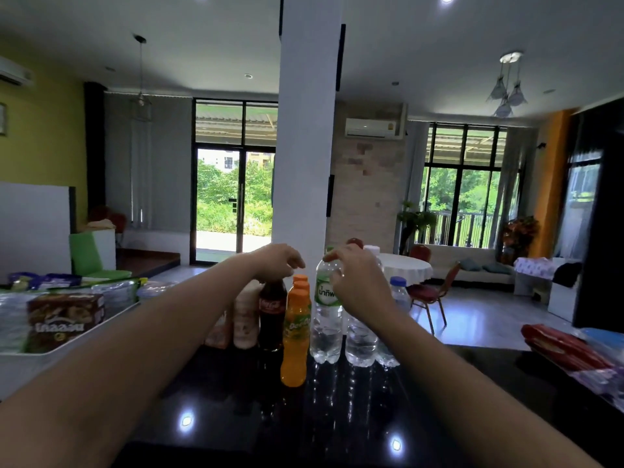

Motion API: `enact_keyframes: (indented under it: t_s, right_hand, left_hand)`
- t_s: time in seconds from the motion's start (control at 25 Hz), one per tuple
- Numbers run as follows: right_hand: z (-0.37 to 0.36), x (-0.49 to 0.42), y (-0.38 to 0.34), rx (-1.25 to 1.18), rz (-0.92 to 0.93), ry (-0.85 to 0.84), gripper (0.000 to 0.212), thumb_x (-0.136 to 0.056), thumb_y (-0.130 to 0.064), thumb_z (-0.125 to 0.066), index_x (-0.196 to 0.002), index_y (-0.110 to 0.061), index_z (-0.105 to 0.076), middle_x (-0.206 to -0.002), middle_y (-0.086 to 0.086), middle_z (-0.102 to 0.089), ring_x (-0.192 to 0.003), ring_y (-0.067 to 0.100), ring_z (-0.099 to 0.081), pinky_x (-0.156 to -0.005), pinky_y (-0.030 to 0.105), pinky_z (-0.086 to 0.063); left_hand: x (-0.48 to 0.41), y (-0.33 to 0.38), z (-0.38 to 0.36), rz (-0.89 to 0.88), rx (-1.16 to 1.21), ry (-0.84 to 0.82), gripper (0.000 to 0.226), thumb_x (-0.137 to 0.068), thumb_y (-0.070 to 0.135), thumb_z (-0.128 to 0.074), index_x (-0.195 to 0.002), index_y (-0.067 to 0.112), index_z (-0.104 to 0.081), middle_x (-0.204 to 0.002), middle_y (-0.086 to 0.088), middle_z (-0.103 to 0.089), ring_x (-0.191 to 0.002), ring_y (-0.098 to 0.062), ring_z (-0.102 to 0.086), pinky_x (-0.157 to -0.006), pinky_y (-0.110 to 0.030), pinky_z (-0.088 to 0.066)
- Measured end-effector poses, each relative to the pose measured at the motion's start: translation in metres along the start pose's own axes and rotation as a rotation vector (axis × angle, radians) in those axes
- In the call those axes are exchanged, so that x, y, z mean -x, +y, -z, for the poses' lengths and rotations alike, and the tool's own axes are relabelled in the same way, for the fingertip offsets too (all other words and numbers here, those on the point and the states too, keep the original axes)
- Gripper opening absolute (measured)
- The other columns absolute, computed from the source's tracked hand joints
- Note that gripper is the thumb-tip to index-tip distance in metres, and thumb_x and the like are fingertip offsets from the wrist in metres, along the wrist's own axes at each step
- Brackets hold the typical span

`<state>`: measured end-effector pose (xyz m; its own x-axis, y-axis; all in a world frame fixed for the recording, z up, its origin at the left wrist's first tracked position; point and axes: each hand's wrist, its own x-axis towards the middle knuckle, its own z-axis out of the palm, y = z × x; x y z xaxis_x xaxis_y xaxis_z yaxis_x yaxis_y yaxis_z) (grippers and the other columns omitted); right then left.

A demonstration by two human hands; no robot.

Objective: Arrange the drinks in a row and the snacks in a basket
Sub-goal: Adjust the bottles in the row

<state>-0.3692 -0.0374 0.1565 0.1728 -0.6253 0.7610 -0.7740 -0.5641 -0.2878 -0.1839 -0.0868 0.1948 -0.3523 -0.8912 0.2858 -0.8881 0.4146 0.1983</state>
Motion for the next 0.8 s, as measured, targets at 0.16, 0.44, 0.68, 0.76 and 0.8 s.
enact_keyframes:
  t_s: [0.16, 0.44, 0.68, 0.76, 0.8]
  right_hand:
    - [-0.049, 0.044, -0.028, -0.224, -0.28, -0.141, 0.037, -0.082, -0.038, -0.07, -0.108, -0.029, -0.046, -0.105, -0.006, -0.056, -0.094, 0.012, -0.056, -0.081, 0.038, -0.054]
    - [-0.097, 0.077, -0.035, -0.297, -0.549, -0.023, 0.064, -0.071, -0.046, -0.078, -0.104, -0.03, -0.026, -0.102, -0.004, -0.056, -0.088, 0.018, -0.06, -0.075, 0.042, -0.054]
    - [-0.082, 0.065, -0.011, -0.478, -0.498, -0.389, 0.05, -0.075, -0.027, -0.072, -0.114, -0.029, -0.04, -0.1, -0.004, -0.063, -0.088, 0.014, -0.064, -0.078, 0.038, -0.056]
    - [-0.073, 0.063, -0.004, -0.626, -0.517, -0.505, 0.045, -0.081, -0.015, -0.07, -0.116, -0.028, -0.044, -0.106, 0.0, -0.06, -0.094, 0.016, -0.062, -0.08, 0.036, -0.055]
    - [-0.071, 0.064, -0.002, -0.694, -0.537, -0.536, 0.046, -0.082, -0.012, -0.069, -0.118, -0.025, -0.045, -0.109, 0.002, -0.059, -0.097, 0.017, -0.061, -0.081, 0.036, -0.054]
  left_hand:
    - [0.014, -0.007, -0.011, -0.063, 0.121, -0.061, 0.037, -0.092, 0.009, -0.052, -0.128, 0.015, -0.058, -0.128, -0.005, -0.06, -0.103, -0.013, -0.053, -0.089, -0.03, -0.042]
    - [0.007, -0.011, -0.015, -0.104, 0.153, -0.113, 0.031, -0.092, 0.012, -0.057, -0.122, 0.015, -0.063, -0.122, -0.005, -0.064, -0.109, -0.018, -0.058, -0.095, -0.031, -0.043]
    - [0.0, -0.026, -0.018, -0.024, -0.028, 0.011, 0.031, -0.089, 0.035, -0.063, -0.108, 0.011, -0.065, -0.11, -0.006, -0.065, -0.091, -0.016, -0.054, -0.076, -0.028, -0.042]
    - [0.002, -0.029, -0.02, -0.023, -0.018, 0.043, 0.032, -0.088, 0.039, -0.063, -0.105, 0.011, -0.063, -0.108, -0.007, -0.065, -0.09, -0.017, -0.055, -0.074, -0.027, -0.041]
    - [0.003, -0.029, -0.021, -0.024, -0.002, 0.041, 0.033, -0.088, 0.039, -0.063, -0.106, 0.011, -0.062, -0.109, -0.007, -0.064, -0.092, -0.017, -0.056, -0.074, -0.027, -0.042]
